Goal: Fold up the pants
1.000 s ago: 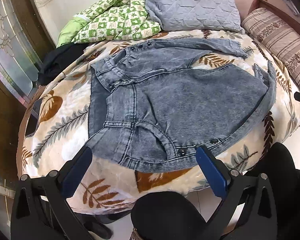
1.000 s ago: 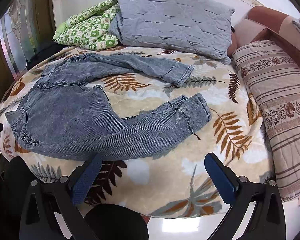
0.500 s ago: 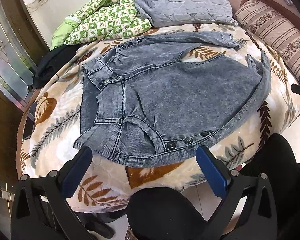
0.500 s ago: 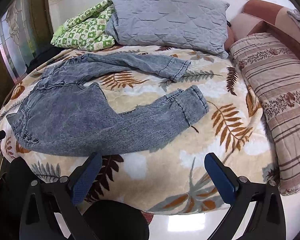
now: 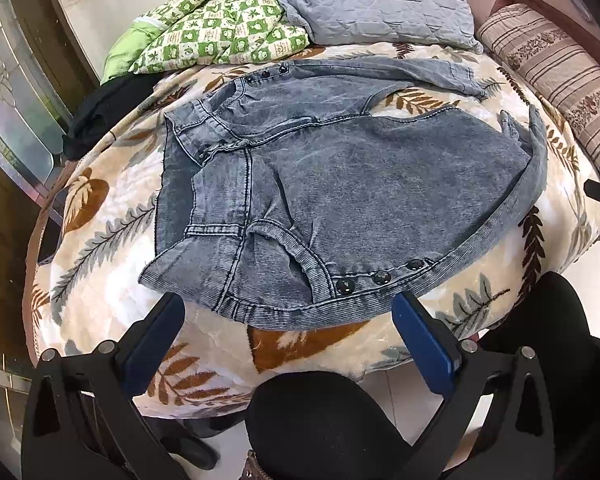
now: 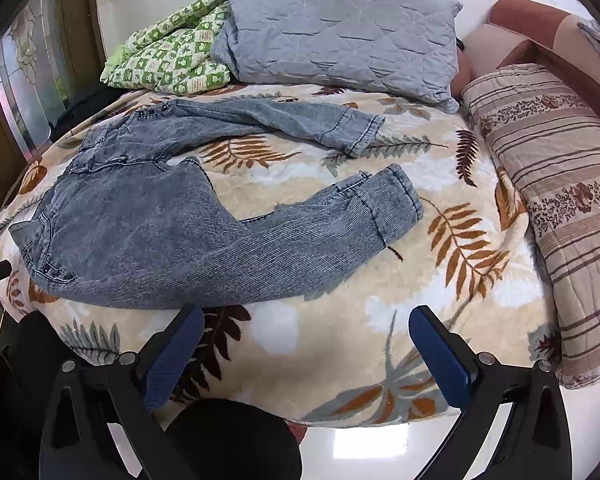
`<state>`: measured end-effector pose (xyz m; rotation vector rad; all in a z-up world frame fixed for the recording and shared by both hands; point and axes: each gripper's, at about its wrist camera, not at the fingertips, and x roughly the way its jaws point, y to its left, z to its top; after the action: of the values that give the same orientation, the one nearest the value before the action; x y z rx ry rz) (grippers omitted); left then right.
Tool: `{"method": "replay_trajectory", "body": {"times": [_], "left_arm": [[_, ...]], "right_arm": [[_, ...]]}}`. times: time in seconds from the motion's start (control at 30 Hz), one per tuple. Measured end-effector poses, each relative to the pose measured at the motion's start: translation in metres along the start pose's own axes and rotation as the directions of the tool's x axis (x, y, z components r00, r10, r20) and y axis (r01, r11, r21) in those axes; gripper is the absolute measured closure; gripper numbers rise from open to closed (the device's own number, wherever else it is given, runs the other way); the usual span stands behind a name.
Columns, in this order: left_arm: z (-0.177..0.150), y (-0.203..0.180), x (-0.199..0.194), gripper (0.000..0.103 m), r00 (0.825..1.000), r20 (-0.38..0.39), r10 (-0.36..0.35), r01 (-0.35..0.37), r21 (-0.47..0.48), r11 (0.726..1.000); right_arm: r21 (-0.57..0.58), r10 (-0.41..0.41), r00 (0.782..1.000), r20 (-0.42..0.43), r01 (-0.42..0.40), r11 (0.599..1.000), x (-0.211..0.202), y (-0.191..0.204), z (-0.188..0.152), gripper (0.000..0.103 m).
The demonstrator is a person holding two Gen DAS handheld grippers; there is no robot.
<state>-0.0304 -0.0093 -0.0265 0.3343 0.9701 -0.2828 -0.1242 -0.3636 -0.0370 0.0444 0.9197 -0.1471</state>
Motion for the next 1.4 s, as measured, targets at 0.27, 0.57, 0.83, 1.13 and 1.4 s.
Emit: {"method": "replay_trajectory", "body": {"times": [0.27, 0.57, 0.83, 1.13, 1.4], "left_arm": [[0.001, 0.001, -0.002, 0.000, 1.000, 0.004, -0.012, 0.012, -0.004, 1.000], [0.000, 0.005, 0.001, 0.000, 1.000, -0.002, -0.013, 0.013, -0.018, 1.000], [0.001, 0.017, 0.007, 0.000, 0.999, -0.031, -0.041, 0.038, -0.088, 0.995], [0.019, 0.060, 0.012, 0.000, 0.996, -0.077, -0.051, 0.029, -0.257, 0.966], [0.003, 0.116, 0.044, 0.000, 0.977, -0.163, -0.139, 0.035, -0.520, 0.854]], "right_arm": [[-0.013, 0.001, 1.000, -0.012, -0.002, 1.000, 0.003, 0.005, 0.001, 0.000], [-0.014, -0.001, 1.000, -0.019, 0.000, 1.000, 0.005, 0.005, 0.000, 0.000], [0.004, 0.002, 1.000, -0.030, -0.002, 1.000, 0.010, -0.003, -0.004, 0.000], [0.164, 0.066, 0.998, -0.010, -0.063, 0.984, 0.021, -0.057, 0.019, 0.000], [0.346, 0.074, 0.994, -0.074, -0.044, 0.937, 0.080, -0.122, 0.069, 0.000]]}}
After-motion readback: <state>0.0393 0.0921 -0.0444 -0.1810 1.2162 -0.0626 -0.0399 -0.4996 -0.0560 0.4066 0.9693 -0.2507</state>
